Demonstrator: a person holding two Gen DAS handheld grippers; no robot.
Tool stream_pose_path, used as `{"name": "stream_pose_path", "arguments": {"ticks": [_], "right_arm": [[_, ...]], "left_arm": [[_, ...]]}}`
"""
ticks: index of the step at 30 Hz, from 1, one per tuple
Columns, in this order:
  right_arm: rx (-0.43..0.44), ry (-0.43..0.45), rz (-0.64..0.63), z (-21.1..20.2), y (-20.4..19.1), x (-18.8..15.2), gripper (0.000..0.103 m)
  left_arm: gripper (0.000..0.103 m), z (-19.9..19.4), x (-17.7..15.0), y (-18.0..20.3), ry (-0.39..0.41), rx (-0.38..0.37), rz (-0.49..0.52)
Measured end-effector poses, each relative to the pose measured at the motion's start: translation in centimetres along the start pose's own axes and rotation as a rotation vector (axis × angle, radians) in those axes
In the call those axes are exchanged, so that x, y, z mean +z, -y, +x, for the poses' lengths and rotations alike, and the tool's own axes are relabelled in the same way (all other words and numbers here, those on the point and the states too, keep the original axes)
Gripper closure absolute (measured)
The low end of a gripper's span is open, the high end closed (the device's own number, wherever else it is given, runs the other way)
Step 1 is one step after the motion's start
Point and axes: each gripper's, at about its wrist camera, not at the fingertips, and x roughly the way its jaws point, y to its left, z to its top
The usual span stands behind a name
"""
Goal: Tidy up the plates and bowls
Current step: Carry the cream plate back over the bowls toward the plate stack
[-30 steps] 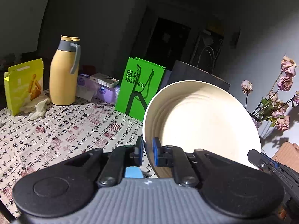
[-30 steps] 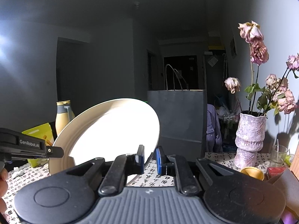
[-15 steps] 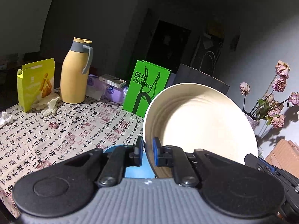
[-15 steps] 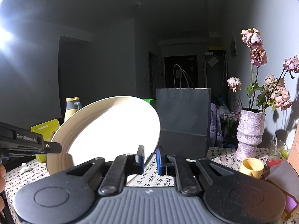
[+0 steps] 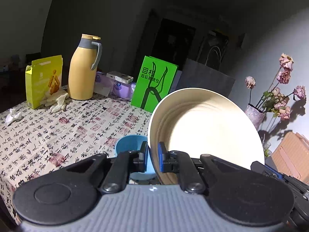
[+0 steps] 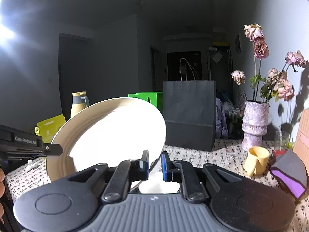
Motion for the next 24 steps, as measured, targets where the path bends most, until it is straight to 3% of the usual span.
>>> {"name": "stream_pose_path", "arguments": {"ticks": [24], "right_arm": [[-0.031, -0.142, 0.1, -2.6, 0.4, -7.7, 0.09]], "left_arm": [[0.092, -0.6, -7.4, -1.4, -0.105, 0.021, 0.023]]}}
